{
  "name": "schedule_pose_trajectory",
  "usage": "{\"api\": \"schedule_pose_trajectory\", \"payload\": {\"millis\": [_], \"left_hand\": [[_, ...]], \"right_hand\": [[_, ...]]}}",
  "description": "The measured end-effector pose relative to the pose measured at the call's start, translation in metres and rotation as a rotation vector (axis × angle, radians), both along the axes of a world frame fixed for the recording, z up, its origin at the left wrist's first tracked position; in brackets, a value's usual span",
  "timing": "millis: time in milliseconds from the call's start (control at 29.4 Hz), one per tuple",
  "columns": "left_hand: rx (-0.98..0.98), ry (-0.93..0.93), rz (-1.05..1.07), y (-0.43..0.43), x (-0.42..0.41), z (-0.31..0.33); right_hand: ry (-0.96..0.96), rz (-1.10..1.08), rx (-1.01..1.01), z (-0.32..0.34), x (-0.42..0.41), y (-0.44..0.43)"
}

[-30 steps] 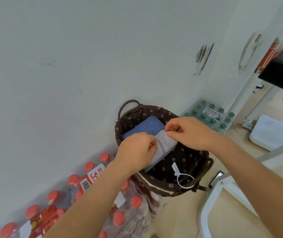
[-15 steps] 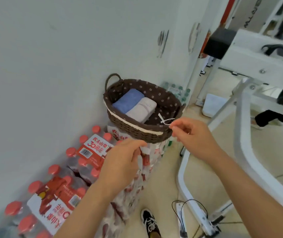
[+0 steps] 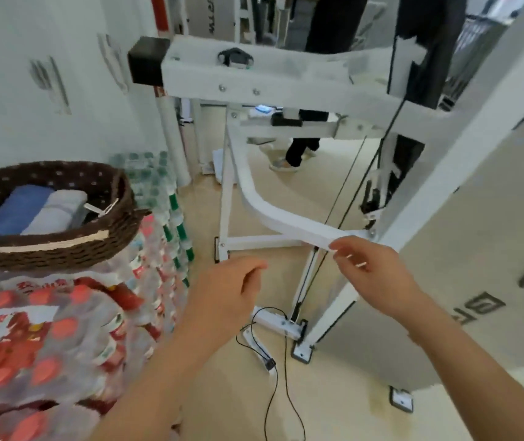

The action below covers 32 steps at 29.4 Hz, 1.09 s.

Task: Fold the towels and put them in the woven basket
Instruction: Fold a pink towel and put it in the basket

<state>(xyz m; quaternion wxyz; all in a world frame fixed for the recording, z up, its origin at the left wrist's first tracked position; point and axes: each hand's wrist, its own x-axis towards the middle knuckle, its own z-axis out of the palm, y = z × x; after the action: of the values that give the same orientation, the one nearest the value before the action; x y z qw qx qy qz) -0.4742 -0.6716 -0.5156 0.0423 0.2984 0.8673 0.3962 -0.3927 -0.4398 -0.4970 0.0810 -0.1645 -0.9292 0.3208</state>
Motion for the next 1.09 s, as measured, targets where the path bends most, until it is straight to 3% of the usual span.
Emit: {"api": "schedule_pose_trajectory", "payload": {"millis": [102, 306, 578, 782, 918, 1021, 1089], "left_hand": [[-0.048, 0.038, -0.173, 0.058, 0.028, 0.008], [-0.05, 0.16, -0.37, 0.153, 0.063, 0.026], [0.091, 0.348, -0.295, 0.321, 0.136, 0.076], [0.253, 0.566, -0.208, 0.403, 0.161, 0.194], [0.612, 0.189, -0.342, 0.436, 0.201, 0.258], [0.845, -0.148, -0.389, 0.439, 0.214, 0.274], [0.897, -0.208, -0.311, 0.44, 0.221, 0.282]], "right_hand": [[0.093, -0.208, 0.005, 0.002, 0.059, 0.047], [0.261, -0.379, 0.021, -0.003, 0.132, 0.11], [0.459, -0.141, 0.373, 0.047, 0.189, 0.241], [0.75, -0.069, 0.527, 0.152, 0.187, 0.307], [0.9, -0.011, 0.463, 0.196, 0.197, 0.316], [0.809, 0.048, 0.475, 0.202, 0.212, 0.315], [0.689, 0.115, 0.488, 0.209, 0.231, 0.314]]}}
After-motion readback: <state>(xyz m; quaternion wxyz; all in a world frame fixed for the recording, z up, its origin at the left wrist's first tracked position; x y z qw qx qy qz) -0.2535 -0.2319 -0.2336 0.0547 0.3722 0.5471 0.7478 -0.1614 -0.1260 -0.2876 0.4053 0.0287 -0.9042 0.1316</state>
